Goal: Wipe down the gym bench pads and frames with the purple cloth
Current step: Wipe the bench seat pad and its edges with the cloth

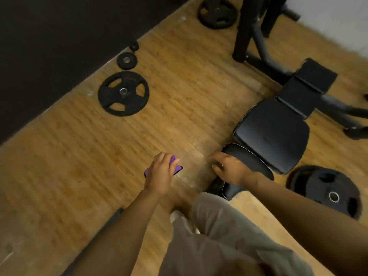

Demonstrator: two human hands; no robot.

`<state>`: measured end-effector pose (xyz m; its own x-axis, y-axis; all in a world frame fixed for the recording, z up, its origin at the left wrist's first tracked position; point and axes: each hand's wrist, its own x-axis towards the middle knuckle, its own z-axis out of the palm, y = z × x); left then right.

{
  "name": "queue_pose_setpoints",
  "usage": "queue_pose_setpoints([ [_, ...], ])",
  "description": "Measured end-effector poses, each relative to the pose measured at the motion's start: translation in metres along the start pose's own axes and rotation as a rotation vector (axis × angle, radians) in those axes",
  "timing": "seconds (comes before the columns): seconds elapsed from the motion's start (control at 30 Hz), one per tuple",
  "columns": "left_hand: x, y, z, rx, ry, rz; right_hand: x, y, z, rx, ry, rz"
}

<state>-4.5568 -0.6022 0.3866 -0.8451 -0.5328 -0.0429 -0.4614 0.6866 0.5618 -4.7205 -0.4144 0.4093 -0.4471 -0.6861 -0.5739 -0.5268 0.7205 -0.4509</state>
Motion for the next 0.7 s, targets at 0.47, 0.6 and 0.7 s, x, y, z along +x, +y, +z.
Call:
queue_pose_setpoints([
  [0.47,0.26,0.049,0.003,0.121,-0.216,0.546,0.112,0.012,-0.115,0.198,0.222,0.236],
  [0.6,0.332,0.089,0.001,0.045,-0.266,0.555,0.136,0.024,-0.167,0.226,0.302,0.272],
  [0.7,0.375,0.124,0.006,0.036,-0.319,0.623,0.145,0.037,-0.201,0.262,0.367,0.338],
])
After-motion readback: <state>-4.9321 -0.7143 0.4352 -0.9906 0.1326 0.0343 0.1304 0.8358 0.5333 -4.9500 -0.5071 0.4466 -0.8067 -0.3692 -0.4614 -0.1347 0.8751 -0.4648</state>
